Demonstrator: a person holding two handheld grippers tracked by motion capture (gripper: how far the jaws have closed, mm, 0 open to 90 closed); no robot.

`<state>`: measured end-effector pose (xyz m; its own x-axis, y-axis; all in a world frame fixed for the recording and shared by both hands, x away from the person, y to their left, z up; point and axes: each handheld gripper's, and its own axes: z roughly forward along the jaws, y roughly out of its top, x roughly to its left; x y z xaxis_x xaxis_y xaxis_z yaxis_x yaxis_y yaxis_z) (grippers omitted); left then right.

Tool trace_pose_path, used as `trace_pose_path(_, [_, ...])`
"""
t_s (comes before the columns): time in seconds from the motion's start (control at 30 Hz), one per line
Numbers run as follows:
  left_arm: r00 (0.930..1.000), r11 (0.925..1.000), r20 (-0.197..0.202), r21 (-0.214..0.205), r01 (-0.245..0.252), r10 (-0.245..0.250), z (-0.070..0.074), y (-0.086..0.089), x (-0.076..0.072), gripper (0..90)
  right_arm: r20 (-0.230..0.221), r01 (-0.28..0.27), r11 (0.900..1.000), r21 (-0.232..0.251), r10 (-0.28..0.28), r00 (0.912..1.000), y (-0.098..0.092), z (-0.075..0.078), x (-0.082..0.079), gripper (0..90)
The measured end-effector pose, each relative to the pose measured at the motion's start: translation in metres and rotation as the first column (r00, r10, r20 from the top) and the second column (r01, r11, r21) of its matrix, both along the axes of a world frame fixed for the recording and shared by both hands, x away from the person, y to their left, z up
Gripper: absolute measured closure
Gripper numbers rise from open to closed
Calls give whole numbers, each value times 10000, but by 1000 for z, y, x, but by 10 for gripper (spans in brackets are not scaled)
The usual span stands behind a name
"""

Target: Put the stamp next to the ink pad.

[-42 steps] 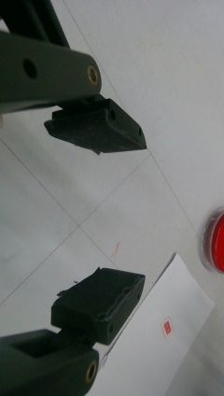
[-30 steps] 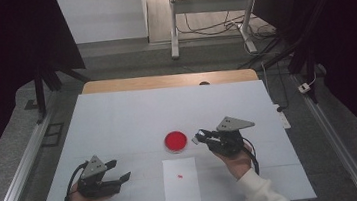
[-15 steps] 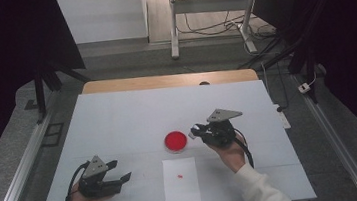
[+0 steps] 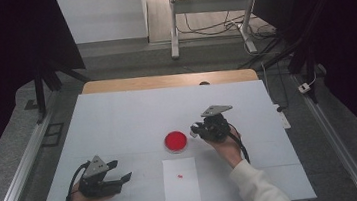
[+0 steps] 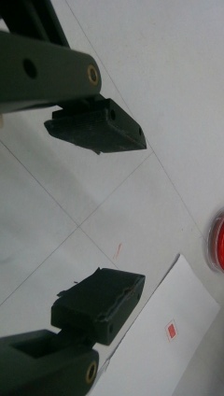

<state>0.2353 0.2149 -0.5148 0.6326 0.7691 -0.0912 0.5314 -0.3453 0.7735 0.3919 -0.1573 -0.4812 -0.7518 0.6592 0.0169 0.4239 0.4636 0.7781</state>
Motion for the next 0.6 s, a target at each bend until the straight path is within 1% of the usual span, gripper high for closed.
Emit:
trace_pose_path(0.1, [10000, 10000, 10, -1, 5, -5, 0, 0, 0, 310, -88, 80, 9997, -245, -82, 9999, 1, -2, 2, 752])
trace_pose_path(0.2, [10000, 10000, 13, 6, 5, -5, 0, 0, 0, 310, -264, 85, 9993, -363, -95, 9996, 2, -6, 5, 752])
trace_pose_path(0.37, [10000, 10000, 6, 17, 15, -15, 0, 0, 0, 310, -378, 89, 9971, -758, -118, 9992, 3, -11, 7, 752])
trace_pose_path(0.57, [10000, 10000, 21, 29, 9, -9, 0, 0, 0, 310, -423, 93, 9959, -894, -132, 9990, 5, -14, 8, 750])
trace_pose_path(0.6, [10000, 10000, 15, 32, 8, -8, 0, 1, 0, 310, -406, 103, 9965, -833, -137, 9991, 5, -15, 8, 750])
